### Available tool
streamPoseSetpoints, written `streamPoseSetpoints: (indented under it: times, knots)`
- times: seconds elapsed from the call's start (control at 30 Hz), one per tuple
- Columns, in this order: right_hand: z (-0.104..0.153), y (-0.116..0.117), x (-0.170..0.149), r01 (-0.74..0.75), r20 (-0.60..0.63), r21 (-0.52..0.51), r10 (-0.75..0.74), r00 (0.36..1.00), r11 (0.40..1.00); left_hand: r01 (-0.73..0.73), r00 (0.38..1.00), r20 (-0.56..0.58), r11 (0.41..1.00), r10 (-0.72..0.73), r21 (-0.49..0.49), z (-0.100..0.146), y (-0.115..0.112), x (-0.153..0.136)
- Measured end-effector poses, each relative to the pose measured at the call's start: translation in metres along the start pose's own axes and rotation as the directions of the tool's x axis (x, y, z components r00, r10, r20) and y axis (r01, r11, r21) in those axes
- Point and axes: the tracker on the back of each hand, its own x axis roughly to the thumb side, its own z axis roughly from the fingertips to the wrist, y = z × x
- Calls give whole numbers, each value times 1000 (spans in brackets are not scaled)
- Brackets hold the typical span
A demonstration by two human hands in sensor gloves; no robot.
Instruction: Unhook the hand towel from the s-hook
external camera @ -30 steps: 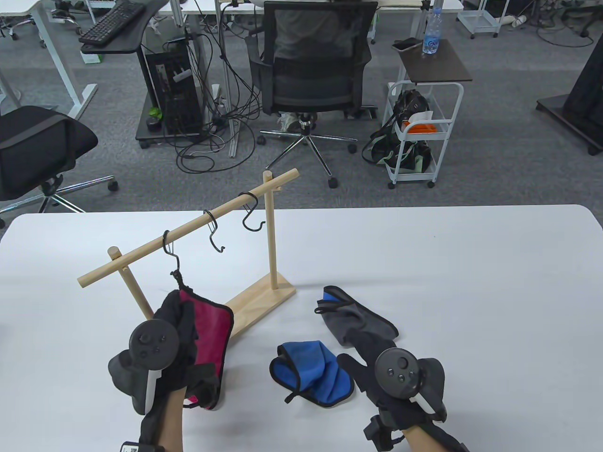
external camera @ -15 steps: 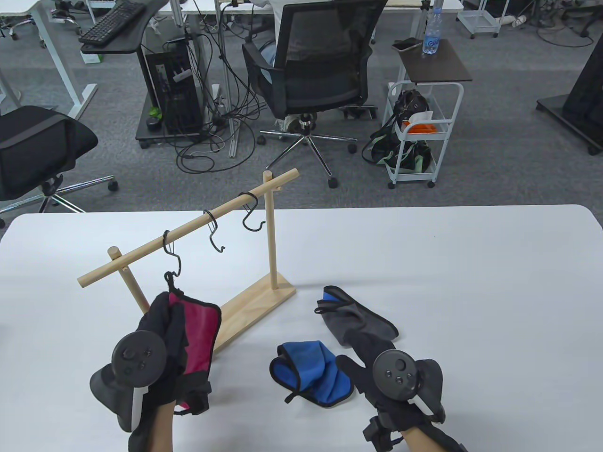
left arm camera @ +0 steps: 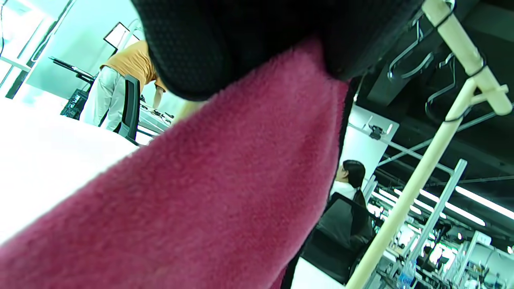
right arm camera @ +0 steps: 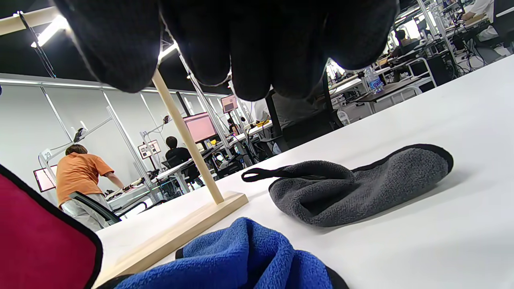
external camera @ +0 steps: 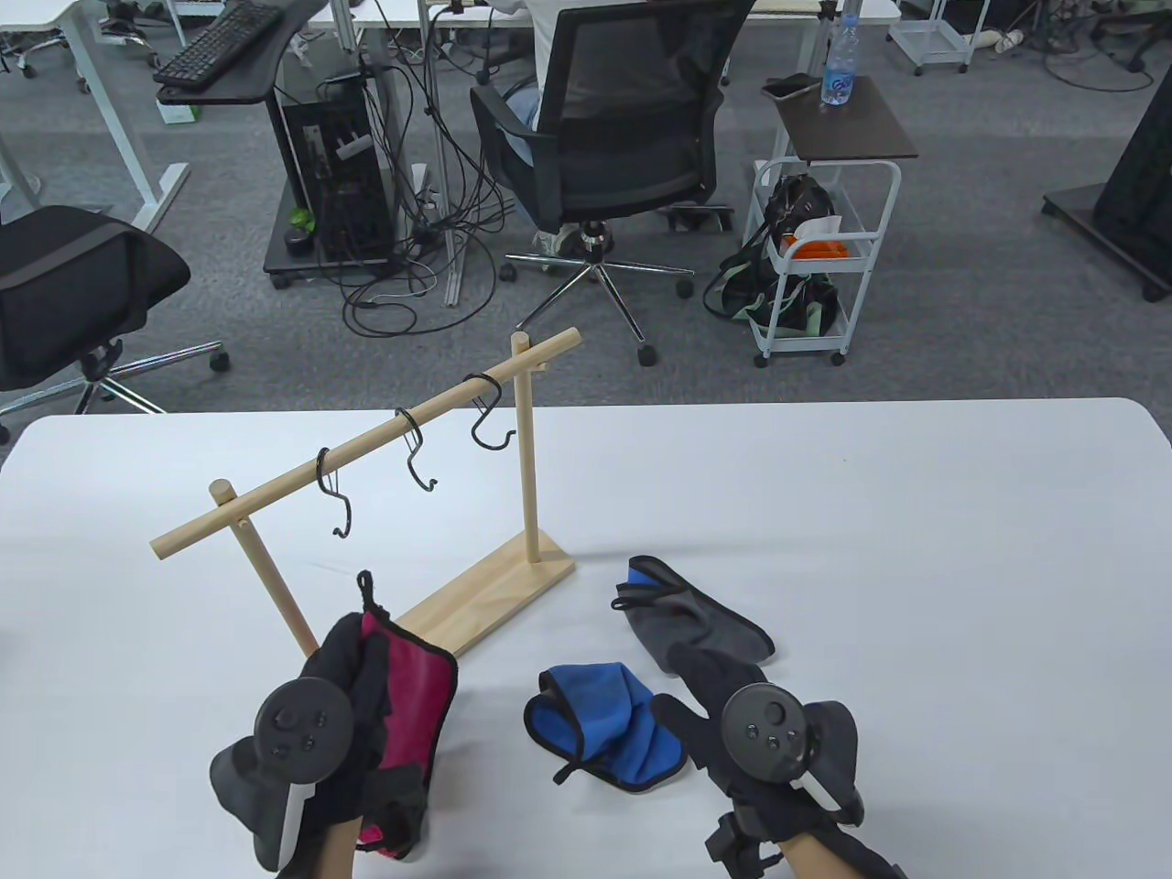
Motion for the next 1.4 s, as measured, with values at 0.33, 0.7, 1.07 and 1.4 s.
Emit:
streamPoseSetpoints:
  times: [0.33, 0.7, 1.07, 1.4]
  knots:
    - [1, 1, 1, -7, -4, 9, 7, 1000, 1000, 117, 993, 24, 983, -115, -139, -5, -37, -2]
    - [1, 1, 1, -12, -9, 18, 12, 1000, 1000, 295, 953, 45, 881, -300, -370, -11, -73, -7]
    - [0, 2, 1, -16, -13, 29, 16, 1000, 999, 373, 918, 66, 796, -391, -477, -13, -97, -13]
    - [0, 2, 1, -17, -6, 34, 18, 1000, 999, 338, 940, 101, 842, -327, -420, -12, -81, 5]
